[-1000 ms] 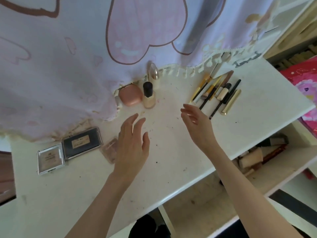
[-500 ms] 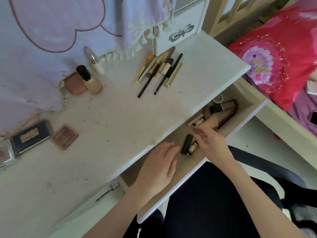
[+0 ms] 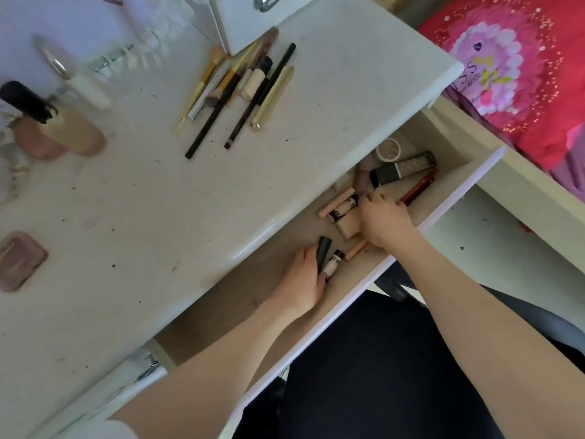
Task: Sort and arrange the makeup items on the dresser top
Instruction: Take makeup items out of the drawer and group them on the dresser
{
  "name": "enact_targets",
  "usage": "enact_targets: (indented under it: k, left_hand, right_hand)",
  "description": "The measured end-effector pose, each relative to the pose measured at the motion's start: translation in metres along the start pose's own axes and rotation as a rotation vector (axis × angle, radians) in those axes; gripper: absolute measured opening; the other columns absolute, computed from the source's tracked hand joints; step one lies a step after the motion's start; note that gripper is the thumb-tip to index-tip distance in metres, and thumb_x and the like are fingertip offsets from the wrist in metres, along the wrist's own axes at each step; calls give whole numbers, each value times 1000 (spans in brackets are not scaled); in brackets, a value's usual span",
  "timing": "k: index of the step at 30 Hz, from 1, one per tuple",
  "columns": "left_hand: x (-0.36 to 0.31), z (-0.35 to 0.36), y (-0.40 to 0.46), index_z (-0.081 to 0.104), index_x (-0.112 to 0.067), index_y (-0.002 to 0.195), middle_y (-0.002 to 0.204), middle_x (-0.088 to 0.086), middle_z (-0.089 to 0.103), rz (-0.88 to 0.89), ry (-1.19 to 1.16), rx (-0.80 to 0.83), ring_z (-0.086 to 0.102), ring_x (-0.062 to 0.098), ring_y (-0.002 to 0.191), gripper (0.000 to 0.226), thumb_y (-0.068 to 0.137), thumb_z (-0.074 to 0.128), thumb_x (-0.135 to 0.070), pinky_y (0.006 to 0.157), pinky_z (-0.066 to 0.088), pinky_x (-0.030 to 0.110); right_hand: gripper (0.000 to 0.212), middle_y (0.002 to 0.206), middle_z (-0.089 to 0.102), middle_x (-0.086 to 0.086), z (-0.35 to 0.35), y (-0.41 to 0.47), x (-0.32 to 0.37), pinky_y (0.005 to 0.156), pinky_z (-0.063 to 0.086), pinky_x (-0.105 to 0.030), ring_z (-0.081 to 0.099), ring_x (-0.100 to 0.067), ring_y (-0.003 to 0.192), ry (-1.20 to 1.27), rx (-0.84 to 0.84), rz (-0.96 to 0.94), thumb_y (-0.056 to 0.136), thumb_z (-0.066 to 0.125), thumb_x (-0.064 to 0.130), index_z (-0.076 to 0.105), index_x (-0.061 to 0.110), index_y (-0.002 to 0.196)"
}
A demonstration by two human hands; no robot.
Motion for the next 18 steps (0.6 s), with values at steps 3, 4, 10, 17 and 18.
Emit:
enact_targets:
  k: [3,4,10,17,18]
  left_hand:
    - [-8,9,17,39,-9,130,129,10,43,-67,69,-57,46,26,113,45,93,51,-31,90,40,32]
    - [-10,10,21,42,-9,126,126,11,44,-92,92,-63,48,26,109,42,92,52,-32,86,41,33]
    - [-16,13,33,52,-7,110,114,13,51,-168,203,63,49,30,105,29,94,48,-31,87,42,37]
    - [-11,11,32,45,-10,122,128,11,41,-137,276,220,36,28,120,30,96,40,-24,103,27,35]
    - [-10,10,29,44,-10,123,128,11,42,-136,257,226,36,27,120,30,97,39,-25,102,26,34]
  right_hand:
    - [46,133,41,-12,3,10,1,97,34,-47,38,-32,123,-52,-39,-22,87,54,13,41,9,131]
    - [47,132,41,-12,3,12,1,97,34,-47,38,-32,122,-65,-41,-19,86,56,15,43,10,131]
    - [52,132,35,-13,-1,19,-1,101,30,-49,31,-31,124,-123,30,-45,85,55,14,40,16,135]
    - [54,142,36,-7,-14,21,-7,110,19,-56,28,-30,131,-168,95,-144,90,49,14,32,21,142]
    - [51,141,38,-6,-15,22,-7,111,17,-57,27,-30,131,-206,91,-157,90,50,16,38,20,139]
Point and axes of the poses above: each hand's wrist, its own y-axis towards the middle knuckle, its own z-axis out of the palm, x = y × z, the point moved 1 cm from there along y, towards the middle knuckle
